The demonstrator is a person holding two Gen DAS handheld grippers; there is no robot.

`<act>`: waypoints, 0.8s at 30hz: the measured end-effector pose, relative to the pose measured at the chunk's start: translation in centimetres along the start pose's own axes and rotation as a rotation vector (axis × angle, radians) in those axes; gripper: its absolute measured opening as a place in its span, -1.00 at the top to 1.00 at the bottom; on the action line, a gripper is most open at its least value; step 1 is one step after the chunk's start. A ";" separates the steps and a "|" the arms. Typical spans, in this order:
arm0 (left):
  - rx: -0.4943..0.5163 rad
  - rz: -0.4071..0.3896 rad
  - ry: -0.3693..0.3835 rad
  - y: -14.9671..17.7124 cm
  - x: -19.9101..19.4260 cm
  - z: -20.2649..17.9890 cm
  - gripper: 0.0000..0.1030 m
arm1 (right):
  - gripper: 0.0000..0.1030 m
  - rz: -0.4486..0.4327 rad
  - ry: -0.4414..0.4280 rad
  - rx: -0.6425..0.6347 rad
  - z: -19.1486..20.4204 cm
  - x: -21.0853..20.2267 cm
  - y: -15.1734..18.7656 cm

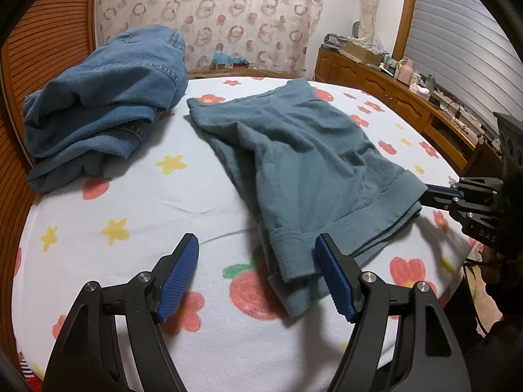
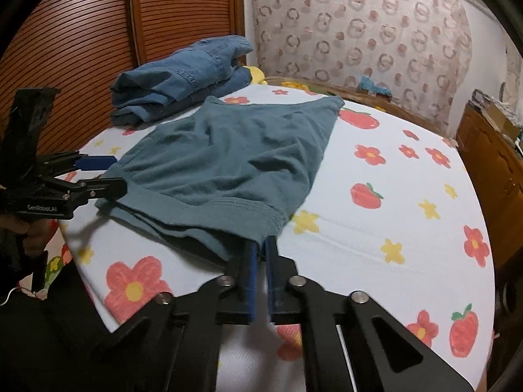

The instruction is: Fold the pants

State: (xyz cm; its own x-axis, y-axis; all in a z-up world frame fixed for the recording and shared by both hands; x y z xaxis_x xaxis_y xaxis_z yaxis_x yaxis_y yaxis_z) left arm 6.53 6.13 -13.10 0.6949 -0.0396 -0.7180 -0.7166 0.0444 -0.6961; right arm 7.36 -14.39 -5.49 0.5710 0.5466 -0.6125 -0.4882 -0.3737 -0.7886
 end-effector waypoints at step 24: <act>-0.006 -0.016 0.080 -0.4 -1.1 -0.8 0.07 | 0.45 0.020 0.007 0.059 0.3 -0.6 1.8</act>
State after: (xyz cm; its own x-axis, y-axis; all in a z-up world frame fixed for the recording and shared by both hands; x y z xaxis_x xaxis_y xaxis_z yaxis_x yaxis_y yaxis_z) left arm 6.02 5.33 -12.04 0.6997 -0.1201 -0.7043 -0.7057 0.0375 -0.7075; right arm 5.98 -15.15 -6.55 0.5650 0.5339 -0.6290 -0.5380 -0.3396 -0.7715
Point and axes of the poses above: each gripper's, at about its wrist camera, not at the fingertips, and x roughly the way its jaws point, z to its left, y to its underside, the point moved 2 cm from there along x, roughly the way its jaws point, and after that the axes turned 10 degrees about -y, right-handed, at the moved point
